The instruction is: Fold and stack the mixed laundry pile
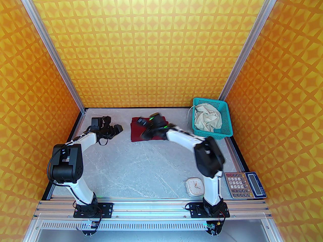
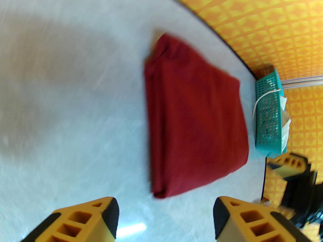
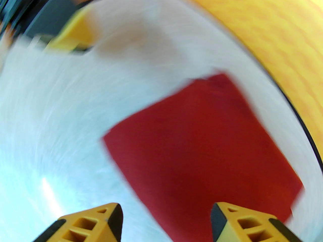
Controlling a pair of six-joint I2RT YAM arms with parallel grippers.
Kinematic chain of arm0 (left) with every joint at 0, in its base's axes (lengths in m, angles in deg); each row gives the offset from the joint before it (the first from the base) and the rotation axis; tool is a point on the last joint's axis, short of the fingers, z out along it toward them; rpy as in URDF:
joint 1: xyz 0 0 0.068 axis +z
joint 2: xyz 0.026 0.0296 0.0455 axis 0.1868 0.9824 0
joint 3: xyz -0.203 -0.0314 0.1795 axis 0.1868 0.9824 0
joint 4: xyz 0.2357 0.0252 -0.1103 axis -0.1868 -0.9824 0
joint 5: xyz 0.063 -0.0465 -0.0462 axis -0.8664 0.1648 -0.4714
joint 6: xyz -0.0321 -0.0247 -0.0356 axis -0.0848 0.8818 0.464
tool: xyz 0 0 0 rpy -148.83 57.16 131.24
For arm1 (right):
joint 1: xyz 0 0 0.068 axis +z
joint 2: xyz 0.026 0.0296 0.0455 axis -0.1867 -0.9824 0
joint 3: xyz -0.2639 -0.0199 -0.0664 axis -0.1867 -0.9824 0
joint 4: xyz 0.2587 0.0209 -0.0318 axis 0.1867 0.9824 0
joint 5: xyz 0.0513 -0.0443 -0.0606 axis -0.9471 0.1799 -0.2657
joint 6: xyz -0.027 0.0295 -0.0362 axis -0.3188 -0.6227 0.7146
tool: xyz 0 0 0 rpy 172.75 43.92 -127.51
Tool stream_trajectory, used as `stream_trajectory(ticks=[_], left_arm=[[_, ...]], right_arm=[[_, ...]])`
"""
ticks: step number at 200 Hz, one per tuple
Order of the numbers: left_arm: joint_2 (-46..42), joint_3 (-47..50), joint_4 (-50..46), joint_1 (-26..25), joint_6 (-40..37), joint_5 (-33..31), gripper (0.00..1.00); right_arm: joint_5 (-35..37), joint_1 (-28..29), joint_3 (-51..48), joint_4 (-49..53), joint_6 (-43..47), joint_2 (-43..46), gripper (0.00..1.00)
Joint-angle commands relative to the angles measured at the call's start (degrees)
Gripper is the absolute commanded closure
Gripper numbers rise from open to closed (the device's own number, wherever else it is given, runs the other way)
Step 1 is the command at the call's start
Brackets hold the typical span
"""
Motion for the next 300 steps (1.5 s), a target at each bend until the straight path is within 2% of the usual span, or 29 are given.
stream_trajectory(ticks=[1,42,68,110,150,173,191,219,265,300], left_arm=[[-0.59,0.35,4.12,0.81,1.22,2.81,0.35],[0.96,1.73,6.96,1.47,3.78,3.25,0.35],[2.61,0.81,7.03,1.56,4.97,3.67,0.35],[3.57,0.06,7.21,1.64,8.97,1.89,0.33],[3.74,-1.77,3.53,1.65,8.66,0.16,0.33],[3.47,-2.10,1.78,1.51,8.87,-1.02,0.33],[3.01,-1.43,1.88,1.23,10.41,-2.06,0.33],[3.38,-1.77,2.86,-0.94,15.00,-2.82,0.32],[6.08,-4.36,3.94,-5.51,21.85,-6.11,0.26],[9.48,-6.29,5.14,-7.61,27.05,-7.77,0.23]], right_arm=[[-0.78,1.49,3.92,0.53,12.05,-3.88,0.38],[-1.93,3.27,7.88,-1.46,16.34,-9.52,0.41],[-2.62,3.44,13.15,1.81,17.79,-14.04,0.48],[-0.05,4.55,17.37,4.41,19.19,-18.70,0.49],[3.84,4.86,21.23,8.31,21.32,-22.32,0.50],[5.74,4.86,23.12,8.68,20.95,-23.49,0.59],[5.94,4.87,24.76,8.43,18.90,-23.29,0.79],[3.65,4.78,23.90,6.55,17.67,-20.24,1.00],[-2.65,3.38,14.93,-2.36,14.16,-11.88,1.00],[-4.86,2.15,10.88,-6.37,12.55,-9.20,1.00]])
